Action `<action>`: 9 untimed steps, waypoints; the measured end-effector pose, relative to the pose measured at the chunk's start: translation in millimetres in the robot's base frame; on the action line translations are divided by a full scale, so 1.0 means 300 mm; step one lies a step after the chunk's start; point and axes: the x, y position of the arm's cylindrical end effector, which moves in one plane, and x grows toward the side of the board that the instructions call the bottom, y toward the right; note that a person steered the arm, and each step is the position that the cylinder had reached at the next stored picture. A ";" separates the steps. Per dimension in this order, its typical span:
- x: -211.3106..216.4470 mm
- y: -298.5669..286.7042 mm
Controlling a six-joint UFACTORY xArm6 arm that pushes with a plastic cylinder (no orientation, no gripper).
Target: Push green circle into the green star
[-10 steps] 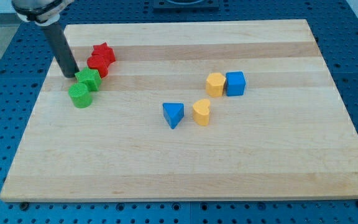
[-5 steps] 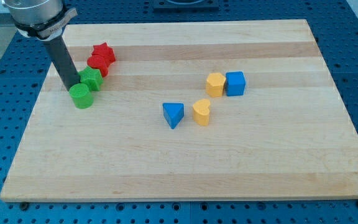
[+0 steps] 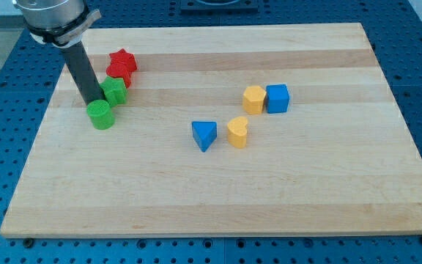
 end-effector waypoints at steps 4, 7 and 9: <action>0.214 0.044; 0.154 0.075; 0.240 -0.107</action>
